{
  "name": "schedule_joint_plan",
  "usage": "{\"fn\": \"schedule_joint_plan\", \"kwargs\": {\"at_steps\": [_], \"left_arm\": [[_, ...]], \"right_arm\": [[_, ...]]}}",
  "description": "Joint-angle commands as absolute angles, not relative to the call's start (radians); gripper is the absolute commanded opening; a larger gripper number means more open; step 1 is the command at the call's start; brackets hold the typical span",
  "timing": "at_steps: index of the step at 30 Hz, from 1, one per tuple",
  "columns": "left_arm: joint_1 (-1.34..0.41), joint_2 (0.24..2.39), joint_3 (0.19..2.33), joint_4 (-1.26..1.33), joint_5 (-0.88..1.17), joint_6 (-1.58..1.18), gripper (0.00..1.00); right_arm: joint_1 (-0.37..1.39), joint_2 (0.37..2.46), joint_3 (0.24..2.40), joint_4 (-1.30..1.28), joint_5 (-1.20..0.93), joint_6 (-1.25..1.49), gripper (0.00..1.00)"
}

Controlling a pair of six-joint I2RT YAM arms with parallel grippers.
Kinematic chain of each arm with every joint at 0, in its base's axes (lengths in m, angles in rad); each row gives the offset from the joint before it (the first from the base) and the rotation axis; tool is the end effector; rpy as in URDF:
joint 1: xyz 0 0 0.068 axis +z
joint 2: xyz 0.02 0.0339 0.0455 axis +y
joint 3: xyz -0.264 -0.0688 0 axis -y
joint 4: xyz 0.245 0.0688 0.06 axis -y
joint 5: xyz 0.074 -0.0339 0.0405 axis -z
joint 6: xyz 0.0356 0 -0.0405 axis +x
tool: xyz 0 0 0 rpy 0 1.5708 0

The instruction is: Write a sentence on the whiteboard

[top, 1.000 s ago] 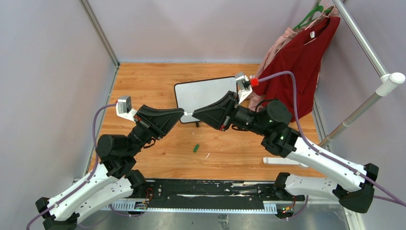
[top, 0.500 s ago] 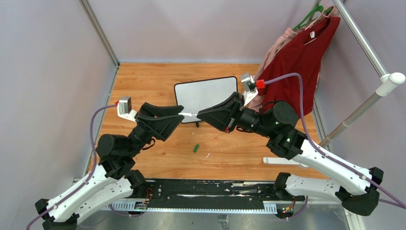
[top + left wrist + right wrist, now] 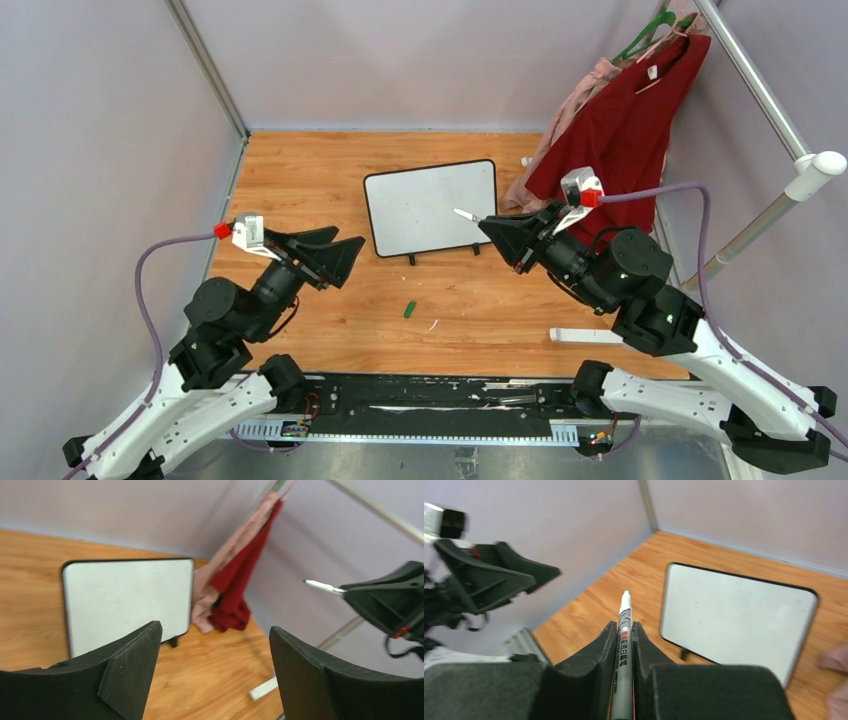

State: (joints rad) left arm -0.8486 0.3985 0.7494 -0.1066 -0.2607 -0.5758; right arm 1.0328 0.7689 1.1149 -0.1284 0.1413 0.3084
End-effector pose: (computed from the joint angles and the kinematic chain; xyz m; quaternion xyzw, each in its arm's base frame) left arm 0.0672 -0.0624 0.3827 -0.0185 0.6187 -0.4500 0.6437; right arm 0.0797 0.1237 0.4602 -0.1698 0.6036 0.4487 0.6368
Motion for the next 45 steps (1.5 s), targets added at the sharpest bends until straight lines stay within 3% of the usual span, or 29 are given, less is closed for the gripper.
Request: {"fn": "schedule_joint_plan", "kwargs": {"at_steps": [1, 11, 19, 25, 28, 35, 38, 41, 45], "left_arm": [[-0.854, 0.426, 0.774, -0.314, -0.455, -0.477, 0.83], [-0.818, 0.676, 0.820, -0.276, -0.563, -0.385, 0.84], [-0.346, 0.828, 0.709, -0.053, -0.016, -0.666, 0.85], [-0.337, 0.884, 0.627, 0.055, 0.124, -0.709, 0.81], [-0.381, 0.910, 0.607, 0.046, 0.085, -0.716, 0.78], [-0.626, 1.056, 0.699, -0.077, -0.258, -0.659, 0.74], [-0.627, 1.077, 0.702, -0.091, -0.371, -0.678, 0.73], [-0.614, 1.038, 0.698, -0.078, -0.442, -0.633, 0.79], [-0.442, 0.975, 0.680, -0.024, -0.266, -0.633, 0.82]], "right_arm": [[1.040, 0.748, 1.034, -0.213, 0.393, 0.160, 0.00], [1.035, 0.728, 0.911, -0.094, 0.461, 0.070, 0.00], [0.937, 0.758, 0.872, -0.051, 0.319, 0.107, 0.00], [0.907, 0.806, 0.861, -0.041, 0.266, 0.115, 0.00], [0.907, 0.796, 0.842, -0.033, 0.321, 0.133, 0.00], [0.907, 0.717, 0.784, -0.066, 0.471, 0.135, 0.00], [0.907, 0.697, 0.780, -0.105, 0.488, 0.128, 0.00], [0.907, 0.673, 0.773, -0.129, 0.473, 0.117, 0.00], [0.907, 0.636, 0.747, -0.120, 0.413, 0.100, 0.00]]}}
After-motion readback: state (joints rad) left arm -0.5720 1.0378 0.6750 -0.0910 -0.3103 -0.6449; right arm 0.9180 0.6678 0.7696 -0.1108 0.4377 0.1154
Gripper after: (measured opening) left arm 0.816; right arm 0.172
